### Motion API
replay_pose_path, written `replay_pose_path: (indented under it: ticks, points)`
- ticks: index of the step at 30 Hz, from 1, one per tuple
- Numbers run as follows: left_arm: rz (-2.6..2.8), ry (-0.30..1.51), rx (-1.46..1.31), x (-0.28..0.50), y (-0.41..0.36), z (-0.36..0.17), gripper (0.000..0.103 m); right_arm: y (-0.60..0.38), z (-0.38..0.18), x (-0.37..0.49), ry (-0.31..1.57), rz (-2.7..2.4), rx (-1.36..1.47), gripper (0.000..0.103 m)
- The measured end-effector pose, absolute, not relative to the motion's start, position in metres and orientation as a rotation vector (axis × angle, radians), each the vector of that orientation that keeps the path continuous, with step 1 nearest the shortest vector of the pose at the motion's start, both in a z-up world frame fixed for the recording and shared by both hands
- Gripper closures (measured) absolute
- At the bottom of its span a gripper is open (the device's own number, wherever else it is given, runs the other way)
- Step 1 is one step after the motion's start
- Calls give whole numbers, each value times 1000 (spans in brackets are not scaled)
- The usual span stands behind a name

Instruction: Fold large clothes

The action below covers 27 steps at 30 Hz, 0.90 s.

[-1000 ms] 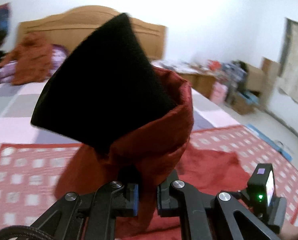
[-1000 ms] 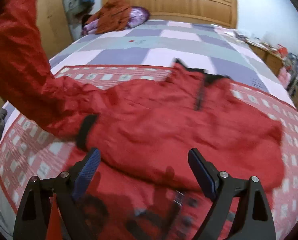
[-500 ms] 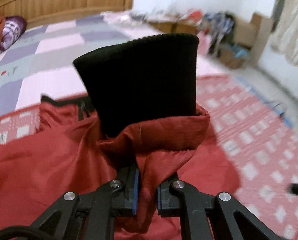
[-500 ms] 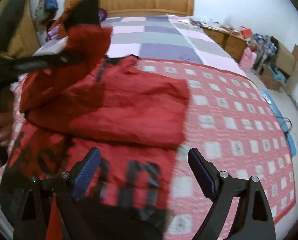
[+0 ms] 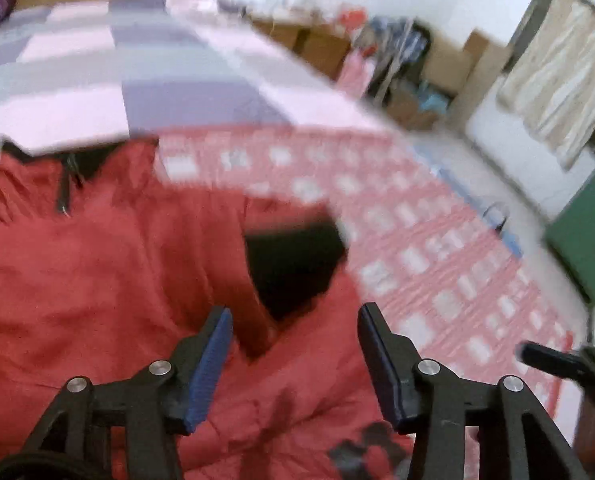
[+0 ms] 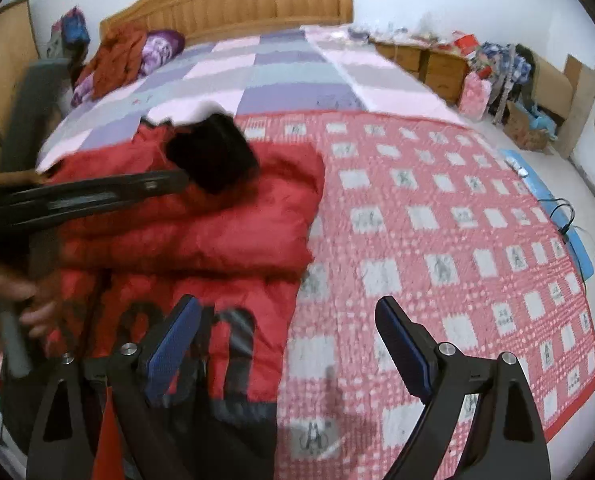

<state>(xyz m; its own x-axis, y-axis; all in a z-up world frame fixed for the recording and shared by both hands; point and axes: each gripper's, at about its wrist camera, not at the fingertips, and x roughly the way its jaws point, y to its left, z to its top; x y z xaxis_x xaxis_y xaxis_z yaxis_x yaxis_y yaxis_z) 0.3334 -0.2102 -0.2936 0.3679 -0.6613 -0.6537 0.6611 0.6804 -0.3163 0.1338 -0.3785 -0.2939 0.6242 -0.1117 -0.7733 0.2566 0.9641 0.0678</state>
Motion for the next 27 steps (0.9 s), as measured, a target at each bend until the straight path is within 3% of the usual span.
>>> replay_pose_path:
  ticks: [6, 13, 17, 20, 23, 27]
  points:
    - [-580, 700, -3, 325, -120, -259, 36, -357, -269, 165, 777, -179, 107, 12]
    - [-291, 766, 101, 391, -37, -283, 36, -296, -276, 245, 781, -37, 28, 12]
    - [-196, 826, 79, 435, -12, -310, 36, -268, -304, 293, 843, -29, -77, 12]
    - [-140, 960, 53, 470, 5, -348, 35, -298, -350, 327, 995, -202, -90, 12]
    - [-150, 1078, 57, 496, 5, -390, 30, -350, -384, 338, 1099, -220, 160, 10]
    - [-135, 1067, 108, 502, 4, -407, 16, -340, -392, 343, 1068, -201, 38, 7]
